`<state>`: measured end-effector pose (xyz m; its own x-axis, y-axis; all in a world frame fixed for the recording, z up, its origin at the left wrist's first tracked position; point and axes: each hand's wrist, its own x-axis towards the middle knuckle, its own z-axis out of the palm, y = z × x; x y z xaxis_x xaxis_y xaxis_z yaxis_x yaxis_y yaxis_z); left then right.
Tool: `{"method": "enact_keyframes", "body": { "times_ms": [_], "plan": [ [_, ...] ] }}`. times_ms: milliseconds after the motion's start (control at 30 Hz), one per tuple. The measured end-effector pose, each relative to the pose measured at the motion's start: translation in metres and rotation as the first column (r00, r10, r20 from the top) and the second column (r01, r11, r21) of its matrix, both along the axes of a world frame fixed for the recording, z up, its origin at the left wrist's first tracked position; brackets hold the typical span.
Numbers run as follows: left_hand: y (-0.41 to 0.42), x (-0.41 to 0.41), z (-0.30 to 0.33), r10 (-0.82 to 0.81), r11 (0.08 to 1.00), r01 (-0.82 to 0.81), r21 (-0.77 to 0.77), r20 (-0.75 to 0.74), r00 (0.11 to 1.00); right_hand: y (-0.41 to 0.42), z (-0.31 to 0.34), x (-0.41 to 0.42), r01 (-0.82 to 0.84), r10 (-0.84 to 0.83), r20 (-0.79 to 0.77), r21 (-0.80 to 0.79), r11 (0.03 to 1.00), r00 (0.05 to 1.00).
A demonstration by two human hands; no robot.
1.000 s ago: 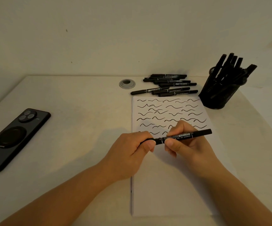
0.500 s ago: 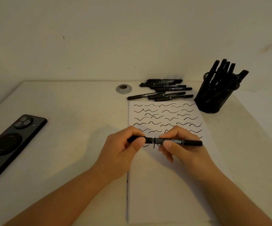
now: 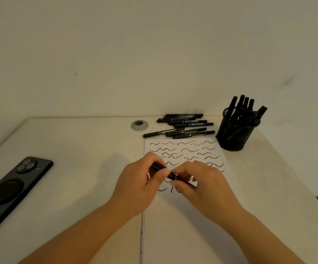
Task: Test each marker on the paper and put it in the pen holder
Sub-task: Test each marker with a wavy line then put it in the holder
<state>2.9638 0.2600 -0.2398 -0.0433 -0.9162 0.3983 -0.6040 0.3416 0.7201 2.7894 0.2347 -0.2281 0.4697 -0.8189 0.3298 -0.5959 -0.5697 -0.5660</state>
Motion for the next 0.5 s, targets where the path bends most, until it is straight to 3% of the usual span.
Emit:
{"method": "enact_keyframes", "body": {
  "times_ms": [100, 300, 500],
  "plan": [
    [-0.008, -0.014, 0.008, -0.025, 0.999, 0.029, -0.037, 0.099, 0.995, -0.006, 0.008, -0.003, 0.005, -0.008, -0.049, -0.046, 0.999, 0.999],
    [-0.038, -0.032, 0.029, -0.051, 0.995, 0.064, -0.075, 0.163, 0.985, -0.029, 0.024, -0.023, 0.074, -0.084, -0.140, -0.072, 0.995, 0.987],
    [-0.087, -0.036, 0.045, -0.042, 0.999, 0.048, -0.023, 0.201, 0.979, -0.066, 0.049, -0.057, 0.200, -0.200, 0.030, 0.001, 0.980, 0.979]
  ]
}}
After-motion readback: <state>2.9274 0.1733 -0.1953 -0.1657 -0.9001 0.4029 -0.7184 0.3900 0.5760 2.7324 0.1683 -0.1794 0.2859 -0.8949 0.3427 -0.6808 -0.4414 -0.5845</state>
